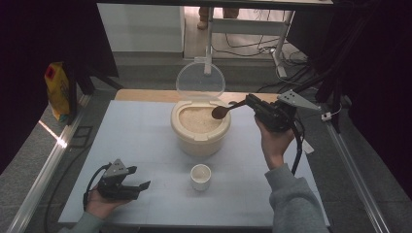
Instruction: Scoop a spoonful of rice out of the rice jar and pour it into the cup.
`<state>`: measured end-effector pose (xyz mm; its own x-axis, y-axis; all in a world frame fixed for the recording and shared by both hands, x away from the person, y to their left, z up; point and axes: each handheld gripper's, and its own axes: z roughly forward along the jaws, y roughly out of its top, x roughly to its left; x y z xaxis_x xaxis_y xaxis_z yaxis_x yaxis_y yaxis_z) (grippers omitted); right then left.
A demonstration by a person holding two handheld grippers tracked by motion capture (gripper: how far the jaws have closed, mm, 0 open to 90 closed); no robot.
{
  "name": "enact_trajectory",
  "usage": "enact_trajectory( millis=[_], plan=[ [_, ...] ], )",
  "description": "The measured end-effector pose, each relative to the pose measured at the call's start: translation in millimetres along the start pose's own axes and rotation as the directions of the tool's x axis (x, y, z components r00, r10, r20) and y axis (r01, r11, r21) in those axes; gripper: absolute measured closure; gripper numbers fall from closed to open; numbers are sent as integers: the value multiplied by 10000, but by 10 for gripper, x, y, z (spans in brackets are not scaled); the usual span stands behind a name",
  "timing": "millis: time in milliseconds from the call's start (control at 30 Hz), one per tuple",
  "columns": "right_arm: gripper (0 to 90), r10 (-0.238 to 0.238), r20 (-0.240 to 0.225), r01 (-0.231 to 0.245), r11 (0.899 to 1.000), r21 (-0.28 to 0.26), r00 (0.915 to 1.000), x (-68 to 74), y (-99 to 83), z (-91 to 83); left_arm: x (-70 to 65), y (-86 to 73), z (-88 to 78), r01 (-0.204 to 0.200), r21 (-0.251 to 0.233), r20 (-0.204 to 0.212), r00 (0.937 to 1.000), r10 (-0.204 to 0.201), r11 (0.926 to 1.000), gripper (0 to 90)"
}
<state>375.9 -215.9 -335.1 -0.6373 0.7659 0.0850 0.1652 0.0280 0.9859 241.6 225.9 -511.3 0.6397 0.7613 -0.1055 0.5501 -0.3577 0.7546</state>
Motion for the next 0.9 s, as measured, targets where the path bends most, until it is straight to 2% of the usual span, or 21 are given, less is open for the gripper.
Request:
enact_trajectory(
  millis=[100,133,400,633,900],
  plan=[
    [831,-534,289,526,9982,303,9982,30,11,40,6,0,0,-1,-12,-5,10000,1,10000,223],
    [831,-587,255,578,9977,360,9980,35,8,53,8,-1,1,3,-6,-2,10000,-3,10000,223],
    [831,-244,15,242,9974,686,9997,67,-74,160,0,10,-12,-17,-53,20,10000,17,10000,223],
    [832,431,-321,-407,9966,710,9986,45,-191,214,1,8,-13,18,-63,35,10000,-18,10000,223],
    [832,1367,-634,-1326,9891,647,9886,4,-323,271,-5,12,-13,3,-52,13,10000,-2,10000,222]
  ],
)
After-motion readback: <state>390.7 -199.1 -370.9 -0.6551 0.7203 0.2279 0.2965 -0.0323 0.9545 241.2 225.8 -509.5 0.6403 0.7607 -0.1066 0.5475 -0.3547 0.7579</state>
